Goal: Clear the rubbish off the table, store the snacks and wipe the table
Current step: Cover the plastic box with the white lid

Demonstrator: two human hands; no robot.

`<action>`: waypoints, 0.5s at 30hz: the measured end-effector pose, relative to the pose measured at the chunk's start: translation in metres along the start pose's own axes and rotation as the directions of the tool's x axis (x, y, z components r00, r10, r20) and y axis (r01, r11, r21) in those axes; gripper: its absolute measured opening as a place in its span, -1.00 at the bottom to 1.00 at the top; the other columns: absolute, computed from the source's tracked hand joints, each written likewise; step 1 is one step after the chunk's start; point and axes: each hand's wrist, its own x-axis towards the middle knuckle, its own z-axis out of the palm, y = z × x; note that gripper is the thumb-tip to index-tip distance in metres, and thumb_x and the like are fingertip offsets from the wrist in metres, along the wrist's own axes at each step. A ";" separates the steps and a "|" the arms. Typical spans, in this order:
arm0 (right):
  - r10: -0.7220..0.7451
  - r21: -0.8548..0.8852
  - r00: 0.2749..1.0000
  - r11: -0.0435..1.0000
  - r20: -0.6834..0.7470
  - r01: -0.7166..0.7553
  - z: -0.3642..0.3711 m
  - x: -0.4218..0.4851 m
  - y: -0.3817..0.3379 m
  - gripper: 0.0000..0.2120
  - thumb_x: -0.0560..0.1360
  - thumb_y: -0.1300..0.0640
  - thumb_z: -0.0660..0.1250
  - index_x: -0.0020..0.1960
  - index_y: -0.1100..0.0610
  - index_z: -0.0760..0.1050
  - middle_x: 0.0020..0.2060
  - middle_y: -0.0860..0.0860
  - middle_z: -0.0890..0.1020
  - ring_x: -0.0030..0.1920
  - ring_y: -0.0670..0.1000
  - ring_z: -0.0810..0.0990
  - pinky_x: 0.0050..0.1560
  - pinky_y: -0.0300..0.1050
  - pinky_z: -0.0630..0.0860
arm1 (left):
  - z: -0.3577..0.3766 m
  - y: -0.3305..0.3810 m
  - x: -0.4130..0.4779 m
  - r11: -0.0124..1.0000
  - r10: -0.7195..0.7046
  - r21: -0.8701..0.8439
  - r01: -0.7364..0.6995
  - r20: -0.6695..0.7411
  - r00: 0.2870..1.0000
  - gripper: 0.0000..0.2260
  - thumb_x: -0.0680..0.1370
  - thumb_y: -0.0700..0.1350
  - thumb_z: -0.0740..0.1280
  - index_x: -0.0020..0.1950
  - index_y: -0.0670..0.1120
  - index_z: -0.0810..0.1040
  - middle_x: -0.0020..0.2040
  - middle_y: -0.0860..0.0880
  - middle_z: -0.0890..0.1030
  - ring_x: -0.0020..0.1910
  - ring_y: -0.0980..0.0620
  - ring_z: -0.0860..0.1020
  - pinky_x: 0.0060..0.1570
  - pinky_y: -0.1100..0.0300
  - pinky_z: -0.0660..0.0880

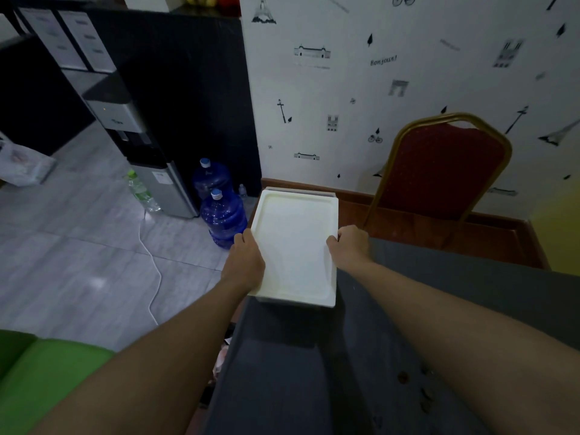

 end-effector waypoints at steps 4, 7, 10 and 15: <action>-0.004 -0.005 1.000 1.000 -0.009 0.004 0.001 0.010 -0.002 -0.68 0.63 0.11 0.26 -0.29 0.13 0.41 -0.31 0.03 0.51 -0.34 -0.03 0.49 -0.41 -0.22 0.31 | 0.001 0.003 0.011 1.000 -0.010 -0.014 0.010 0.017 1.000 -0.70 0.67 -0.13 0.13 0.41 -0.10 0.28 0.33 -0.11 0.42 0.20 -0.07 0.50 0.21 0.03 0.48; -0.010 -0.014 1.000 1.000 -0.019 0.010 0.002 0.016 -0.004 -0.66 0.64 0.11 0.23 -0.31 0.14 0.40 -0.34 0.02 0.47 -0.37 -0.05 0.45 -0.44 -0.22 0.28 | 0.005 0.004 0.017 1.000 -0.026 0.007 0.026 0.017 1.000 -0.73 0.68 -0.12 0.10 0.38 -0.09 0.28 0.33 -0.11 0.44 0.18 -0.07 0.52 0.18 0.01 0.50; -0.025 -0.038 0.999 0.999 -0.022 0.024 0.001 0.021 -0.003 -0.62 0.63 0.11 0.21 -0.36 0.13 0.35 -0.38 0.02 0.43 -0.37 -0.01 0.46 -0.43 -0.19 0.27 | 0.013 0.000 0.017 1.000 -0.002 0.012 0.002 -0.031 1.000 -0.76 0.68 -0.10 0.04 0.34 -0.08 0.27 0.25 -0.10 0.46 0.08 -0.04 0.51 0.09 0.03 0.53; -0.065 -0.183 0.998 0.981 0.016 0.067 0.000 0.022 -0.015 -0.84 0.61 0.10 0.19 0.09 0.18 0.43 0.07 0.09 0.47 -0.02 0.05 0.50 -0.14 -0.10 0.43 | 0.019 -0.005 0.014 0.997 0.034 0.067 -0.030 -0.066 0.997 -0.62 0.68 -0.03 0.01 0.49 -0.07 0.15 0.35 -0.11 0.42 0.18 -0.07 0.51 0.17 -0.04 0.54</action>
